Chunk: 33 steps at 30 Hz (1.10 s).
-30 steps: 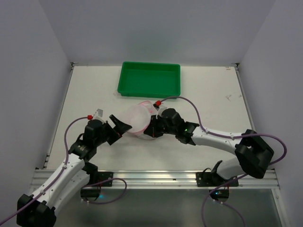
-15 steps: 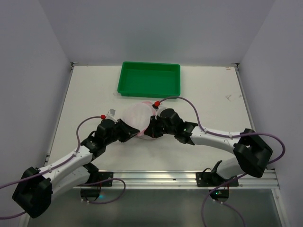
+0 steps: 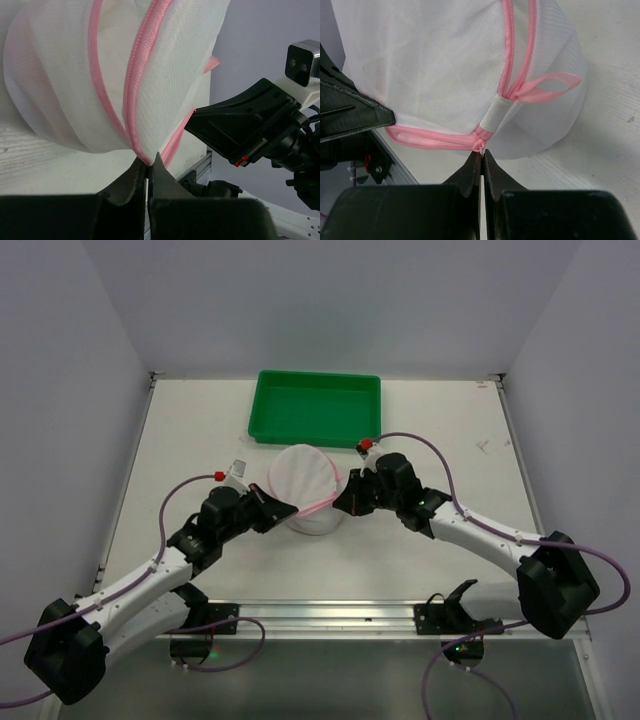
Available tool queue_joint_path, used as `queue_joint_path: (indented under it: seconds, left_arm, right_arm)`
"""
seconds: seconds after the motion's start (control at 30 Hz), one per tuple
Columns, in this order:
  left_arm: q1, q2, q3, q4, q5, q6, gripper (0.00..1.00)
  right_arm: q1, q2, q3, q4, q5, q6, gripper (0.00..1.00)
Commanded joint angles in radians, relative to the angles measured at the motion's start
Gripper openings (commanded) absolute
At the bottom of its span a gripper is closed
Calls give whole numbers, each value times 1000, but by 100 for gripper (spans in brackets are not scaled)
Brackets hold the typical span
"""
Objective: Unzip the laundry bag and remove the bra
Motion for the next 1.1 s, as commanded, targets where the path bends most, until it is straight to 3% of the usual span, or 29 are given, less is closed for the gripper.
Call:
queue_joint_path:
  seconds: [0.0,0.07,0.17,0.2,0.23,0.27,0.3,0.33,0.4,0.53,0.73,1.07]
  left_arm:
    - [10,-21,-27,-108,-6,72,0]
    - [10,-21,-12,-116,-6,98,5]
    - [10,-27,19,-156,-27,149,35]
    - [10,-30,46,-191,-53,164,52]
    - [10,-39,62,-219,-71,193,62]
    - [10,-45,77,-243,-91,205,83]
    - [12,-52,109,-293,-134,216,92]
    - [12,-65,124,-318,-145,238,98]
    - [16,-78,164,-378,-226,258,100]
    - [54,-78,200,-392,-263,323,100]
    - [229,40,217,-256,-82,449,99]
    - [274,293,336,-43,118,652,73]
  right_arm:
    - [-59,-1,13,-67,72,-68,0]
    - [-59,-4,6,-42,12,-67,0]
    - [-56,-24,-7,-33,-38,-82,8]
    - [-56,-32,-8,-34,-49,-93,29]
    - [-57,-41,-10,-43,-59,-97,40]
    - [-57,-64,-11,-50,-65,-102,50]
    - [-57,-76,-17,-54,-65,-107,63]
    - [-57,-92,-19,-66,-63,-108,69]
    - [-57,-139,-27,-83,-53,-113,79]
    - [-56,-225,-40,-125,-40,-117,86]
    - [-57,-345,-74,-134,-13,-123,88]
    - [-56,-399,-126,-131,-8,-127,89]
